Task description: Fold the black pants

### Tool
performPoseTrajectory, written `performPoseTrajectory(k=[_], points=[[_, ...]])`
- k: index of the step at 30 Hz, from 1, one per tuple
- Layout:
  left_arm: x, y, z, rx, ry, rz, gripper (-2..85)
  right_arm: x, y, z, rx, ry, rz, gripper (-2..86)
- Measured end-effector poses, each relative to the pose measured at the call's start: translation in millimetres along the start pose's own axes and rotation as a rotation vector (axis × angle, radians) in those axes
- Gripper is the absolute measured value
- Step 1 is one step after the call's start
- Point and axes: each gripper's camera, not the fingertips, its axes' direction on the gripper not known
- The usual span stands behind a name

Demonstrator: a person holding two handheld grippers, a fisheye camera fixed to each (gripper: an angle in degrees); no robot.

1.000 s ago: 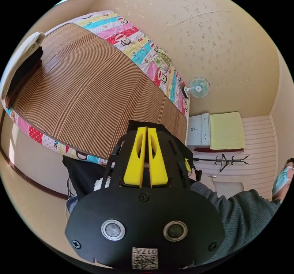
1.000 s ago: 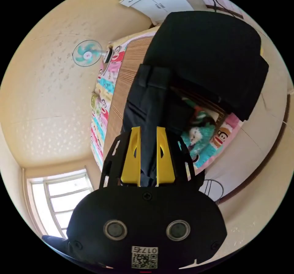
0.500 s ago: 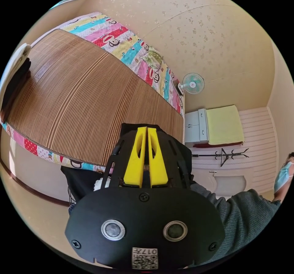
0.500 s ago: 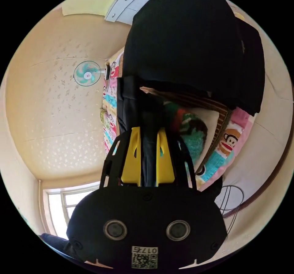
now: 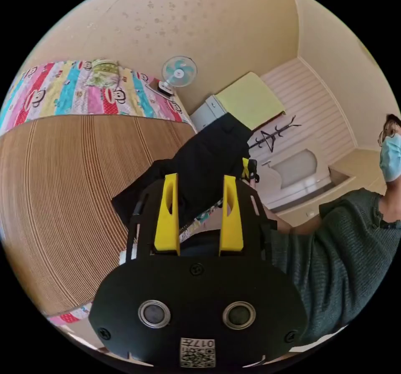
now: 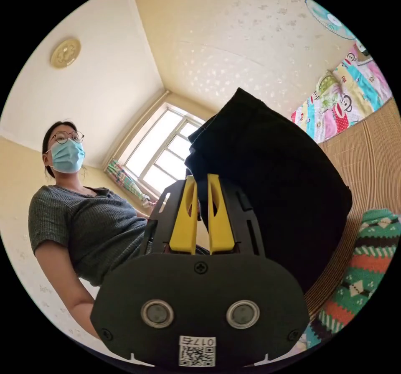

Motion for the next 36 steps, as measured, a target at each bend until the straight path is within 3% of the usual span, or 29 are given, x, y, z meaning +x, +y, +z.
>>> performPoseTrajectory(k=[2,4,7,10,16,24,28,36], points=[[8.2,-16.5,24.3,-0.078,0.106,0.067,20.2,-11.2,4.4,34.9,-0.060,-0.016,-0.019,3.6],[24.5,-6.6,16.0,-0.037,0.064,0.078,19.7,-19.1,13.3,50.6,-0.032,-0.013,-0.014,3.3],[43.2,39.8,-32.3,0.074,-0.132,0.026,6.7,-34.6,31.3,53.6,0.094,-0.052,-0.025,3.1],[63.2,73.6,-94.5,0.120,-0.150,0.068,3.0,-68.1,41.0,59.3,0.178,-0.076,-0.094,2.9],[119.4,96.3,-259.6,0.374,-0.148,0.179,2.9,-185.5,31.5,94.2,0.205,-0.049,-0.377,2.6],[252.5,109.4,-419.3,0.687,-0.121,0.540,2.4,-400.8,54.7,173.0,0.218,0.239,-0.882,2.1],[326.1,116.1,-481.1,0.777,-0.184,0.677,2.3,-461.5,61.4,206.7,0.253,0.303,-0.985,2.0],[404.2,97.2,-570.1,0.694,-0.155,0.845,2.5,-534.1,33.5,254.5,0.280,0.460,-0.982,2.0]])
